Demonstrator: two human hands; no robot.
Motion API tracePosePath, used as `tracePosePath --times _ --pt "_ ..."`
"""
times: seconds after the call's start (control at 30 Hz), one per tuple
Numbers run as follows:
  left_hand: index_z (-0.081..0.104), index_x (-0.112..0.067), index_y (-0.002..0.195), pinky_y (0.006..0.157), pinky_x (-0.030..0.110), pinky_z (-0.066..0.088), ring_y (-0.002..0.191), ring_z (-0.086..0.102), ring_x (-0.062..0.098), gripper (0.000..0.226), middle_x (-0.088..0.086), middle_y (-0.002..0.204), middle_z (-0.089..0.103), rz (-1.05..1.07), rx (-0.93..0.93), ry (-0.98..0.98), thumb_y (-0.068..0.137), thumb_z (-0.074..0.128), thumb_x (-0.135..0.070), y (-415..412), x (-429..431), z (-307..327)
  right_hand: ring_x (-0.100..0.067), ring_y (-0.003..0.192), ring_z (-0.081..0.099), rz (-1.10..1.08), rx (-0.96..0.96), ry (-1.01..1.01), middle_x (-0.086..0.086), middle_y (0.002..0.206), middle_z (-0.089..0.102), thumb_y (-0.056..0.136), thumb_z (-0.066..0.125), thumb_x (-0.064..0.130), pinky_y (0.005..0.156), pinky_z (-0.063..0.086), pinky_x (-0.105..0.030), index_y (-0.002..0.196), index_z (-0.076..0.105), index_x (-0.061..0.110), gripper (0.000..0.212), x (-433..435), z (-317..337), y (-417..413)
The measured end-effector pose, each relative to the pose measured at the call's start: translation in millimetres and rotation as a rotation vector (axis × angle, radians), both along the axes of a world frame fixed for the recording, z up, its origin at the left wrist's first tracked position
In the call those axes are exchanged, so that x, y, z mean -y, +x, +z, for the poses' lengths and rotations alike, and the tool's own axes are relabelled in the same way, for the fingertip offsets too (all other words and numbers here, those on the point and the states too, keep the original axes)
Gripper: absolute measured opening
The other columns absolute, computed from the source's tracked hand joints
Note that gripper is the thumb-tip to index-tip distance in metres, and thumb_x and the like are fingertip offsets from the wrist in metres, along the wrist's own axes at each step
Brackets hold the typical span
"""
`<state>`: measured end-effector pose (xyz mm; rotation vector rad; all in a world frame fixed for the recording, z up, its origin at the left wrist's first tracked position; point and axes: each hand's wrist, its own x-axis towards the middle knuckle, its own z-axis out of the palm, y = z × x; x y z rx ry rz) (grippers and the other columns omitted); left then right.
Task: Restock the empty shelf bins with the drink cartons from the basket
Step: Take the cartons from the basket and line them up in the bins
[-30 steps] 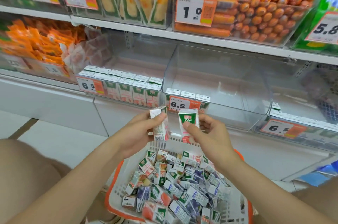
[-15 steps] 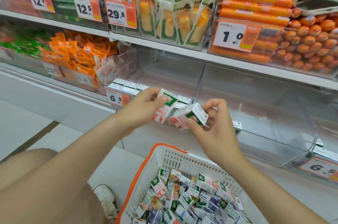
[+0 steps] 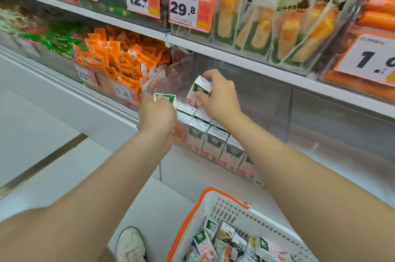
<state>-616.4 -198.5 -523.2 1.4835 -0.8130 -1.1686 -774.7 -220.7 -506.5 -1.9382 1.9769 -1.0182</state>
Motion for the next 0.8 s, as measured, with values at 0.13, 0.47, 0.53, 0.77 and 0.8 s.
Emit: tracePosePath --times 0.13,0.47,0.53,0.77,0.8 --pt "0.058 -0.031 0.129 0.107 0.07 0.046 0.129 0.055 0.051 0.056 0.019 0.132 0.064 0.051 -0.008 0.024 0.081 0.032 -0.045 3 13 -16 -0.03 0.102 0.059 0.042 0.039 0.154 -0.013 0.117 0.061 0.094 0.071 0.027 0.08 0.044 -0.035 0.122 0.056 0.015 0.034 49 -12 25" --pt "0.065 -0.024 0.12 0.094 0.048 0.057 0.113 0.065 0.031 0.035 0.01 0.119 0.069 -0.117 0.111 -0.046 0.096 0.045 -0.038 -1 -5 10 -0.027 0.124 0.063 0.242 0.049 0.308 -0.008 0.132 0.069 0.104 0.044 0.047 0.11 0.047 -0.048 0.131 0.066 0.011 0.05 45 -22 12" --pt "0.067 -0.023 0.121 0.09 0.041 0.056 0.109 0.067 0.026 0.025 0.005 0.116 0.072 -0.16 0.156 -0.1 0.108 0.046 -0.029 1 -6 13 -0.019 0.112 0.069 0.255 0.271 0.177 -0.004 0.118 0.076 0.106 0.047 0.048 0.098 0.053 -0.037 0.119 0.076 0.014 0.047 25 -10 10" --pt "0.069 -0.019 0.123 0.089 0.04 0.058 0.108 0.068 0.023 0.032 0.005 0.114 0.073 -0.234 0.333 -0.269 0.111 0.04 -0.025 1 -3 20 -0.007 0.073 0.07 0.345 0.516 0.025 -0.003 0.092 0.08 0.104 0.064 0.02 0.064 0.053 -0.021 0.12 0.072 0.009 0.021 -11 5 9" --pt "0.068 -0.018 0.126 0.097 0.046 0.056 0.117 0.064 0.028 0.034 0.008 0.122 0.07 -0.223 0.437 -0.264 0.108 0.04 -0.026 2 0 18 -0.008 0.076 0.071 0.264 0.532 -0.042 0.0 0.093 0.08 0.103 0.065 0.021 0.066 0.055 -0.024 0.12 0.071 0.012 0.02 -9 3 7"
